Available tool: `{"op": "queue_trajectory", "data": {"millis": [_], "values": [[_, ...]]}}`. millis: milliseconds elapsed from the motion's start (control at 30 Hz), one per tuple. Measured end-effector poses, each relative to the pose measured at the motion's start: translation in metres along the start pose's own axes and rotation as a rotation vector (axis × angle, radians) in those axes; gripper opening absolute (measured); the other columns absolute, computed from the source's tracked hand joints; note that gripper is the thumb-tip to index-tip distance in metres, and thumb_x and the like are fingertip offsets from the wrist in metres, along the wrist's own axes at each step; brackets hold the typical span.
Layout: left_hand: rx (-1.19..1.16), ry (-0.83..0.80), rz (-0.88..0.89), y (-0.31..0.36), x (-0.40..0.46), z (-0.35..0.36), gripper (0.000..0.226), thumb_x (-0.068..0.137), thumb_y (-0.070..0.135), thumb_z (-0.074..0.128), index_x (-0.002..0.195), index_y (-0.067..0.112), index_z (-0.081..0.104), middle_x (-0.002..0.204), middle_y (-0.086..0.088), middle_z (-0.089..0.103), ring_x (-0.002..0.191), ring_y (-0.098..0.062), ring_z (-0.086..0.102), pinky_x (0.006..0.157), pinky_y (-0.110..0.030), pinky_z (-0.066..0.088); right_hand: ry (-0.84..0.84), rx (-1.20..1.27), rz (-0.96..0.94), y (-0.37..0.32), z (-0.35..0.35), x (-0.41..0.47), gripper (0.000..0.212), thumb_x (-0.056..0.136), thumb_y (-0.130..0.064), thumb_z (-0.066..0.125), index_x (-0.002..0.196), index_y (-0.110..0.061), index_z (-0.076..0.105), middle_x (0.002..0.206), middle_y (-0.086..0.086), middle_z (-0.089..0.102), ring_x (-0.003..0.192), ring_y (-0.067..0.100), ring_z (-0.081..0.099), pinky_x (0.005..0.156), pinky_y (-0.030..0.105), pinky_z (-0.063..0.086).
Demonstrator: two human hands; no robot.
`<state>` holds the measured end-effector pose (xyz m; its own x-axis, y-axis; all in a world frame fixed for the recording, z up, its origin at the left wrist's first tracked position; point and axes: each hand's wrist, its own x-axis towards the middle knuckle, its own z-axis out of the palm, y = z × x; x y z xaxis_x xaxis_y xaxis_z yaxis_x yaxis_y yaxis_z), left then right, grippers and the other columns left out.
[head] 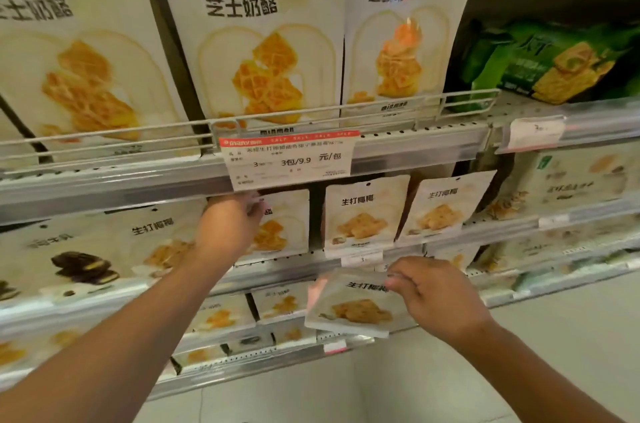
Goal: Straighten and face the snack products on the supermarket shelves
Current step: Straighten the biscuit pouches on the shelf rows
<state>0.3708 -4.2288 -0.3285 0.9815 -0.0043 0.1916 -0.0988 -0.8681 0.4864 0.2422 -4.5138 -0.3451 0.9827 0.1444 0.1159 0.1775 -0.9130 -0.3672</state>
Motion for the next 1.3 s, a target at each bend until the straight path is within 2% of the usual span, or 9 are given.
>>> {"op": "queue_trajectory", "data": {"millis": [167,333,467,600,733,900,1000,1167,1300], "values": [[-0.045,0.113,0.111,0.007,-0.033,-0.008,0.008,0.091,0.018,0.064,0.088,0.015,0.071,0.072,0.005,0.059,0.064,-0.016,0.059,0.053,-0.022,0.037,-0.027,-0.007,-0.063,0.012,-0.003,0.005,0.017,0.093,-0.036,0.057,0.08,-0.027,0.062,0.07,-0.019,0.054,0.065,0.005,0.05,0.055,0.013,0.033],[-0.022,0.212,0.179,0.003,-0.071,-0.027,0.006,0.088,0.014,0.068,0.091,0.012,0.073,0.078,0.004,0.064,0.066,-0.012,0.056,0.06,-0.02,0.041,-0.126,-0.041,-0.104,0.005,0.001,0.015,0.019,0.095,-0.042,0.05,0.083,-0.03,0.058,0.076,-0.015,0.056,0.072,0.007,0.051,0.061,0.025,0.039],[-0.018,0.177,0.129,-0.021,-0.097,-0.04,0.003,0.087,0.014,0.07,0.087,0.012,0.072,0.075,0.003,0.064,0.068,-0.014,0.056,0.065,-0.031,0.049,-0.158,-0.072,-0.17,-0.009,0.007,0.026,0.018,0.095,-0.042,0.049,0.088,-0.031,0.061,0.078,-0.015,0.057,0.075,0.005,0.05,0.063,0.024,0.041],[-0.028,0.199,0.01,-0.055,-0.129,-0.05,0.003,0.083,0.013,0.074,0.08,0.013,0.072,0.069,0.006,0.06,0.061,-0.013,0.052,0.053,-0.018,0.034,-0.202,-0.088,-0.218,-0.033,0.014,0.047,0.016,0.095,-0.041,0.05,0.08,-0.037,0.053,0.075,-0.018,0.054,0.071,-0.001,0.046,0.058,0.018,0.035],[-0.019,0.194,-0.052,-0.084,-0.153,-0.06,0.001,0.084,0.011,0.073,0.085,0.011,0.074,0.076,0.0,0.067,0.064,-0.018,0.059,0.053,-0.017,0.035,-0.163,-0.091,-0.263,-0.063,0.017,0.07,0.031,0.094,-0.036,0.053,0.067,-0.038,0.039,0.065,-0.017,0.048,0.064,0.0,0.045,0.054,0.019,0.029],[-0.038,0.173,-0.091,-0.108,-0.168,-0.073,0.003,0.084,0.01,0.071,0.084,0.009,0.075,0.078,-0.004,0.07,0.069,-0.023,0.065,0.061,-0.034,0.053,-0.08,-0.185,-0.275,-0.094,0.02,0.101,0.011,0.097,-0.038,0.046,0.087,-0.034,0.049,0.074,-0.016,0.049,0.068,0.001,0.048,0.056,0.025,0.039],[-0.04,0.207,-0.078,-0.115,-0.175,-0.077,0.011,0.079,0.005,0.075,0.072,0.011,0.069,0.065,0.005,0.06,0.056,-0.016,0.055,0.046,-0.023,0.041,-0.056,-0.236,-0.254,-0.105,0.023,0.118,0.01,0.098,-0.036,0.046,0.09,-0.03,0.05,0.074,-0.015,0.048,0.065,0.003,0.048,0.058,0.029,0.044],[-0.093,0.189,-0.078,-0.129,-0.187,-0.075,0.009,0.079,0.004,0.075,0.076,0.012,0.071,0.068,0.006,0.063,0.061,-0.014,0.057,0.054,-0.027,0.046,-0.01,-0.324,-0.188,-0.117,0.032,0.143,0.016,0.099,-0.034,0.043,0.092,-0.023,0.053,0.08,-0.006,0.061,0.065,0.012,0.052,0.058,0.031,0.037],[-0.124,0.172,-0.055,-0.134,-0.196,-0.075,0.011,0.078,0.004,0.077,0.083,0.014,0.075,0.071,0.011,0.058,0.061,-0.012,0.057,0.054,-0.02,0.044,0.04,-0.261,-0.068,-0.12,0.034,0.159,0.017,0.095,-0.02,0.053,0.105,-0.017,0.067,0.105,0.009,0.068,0.086,0.031,0.061,0.065,0.028,0.038]]}}
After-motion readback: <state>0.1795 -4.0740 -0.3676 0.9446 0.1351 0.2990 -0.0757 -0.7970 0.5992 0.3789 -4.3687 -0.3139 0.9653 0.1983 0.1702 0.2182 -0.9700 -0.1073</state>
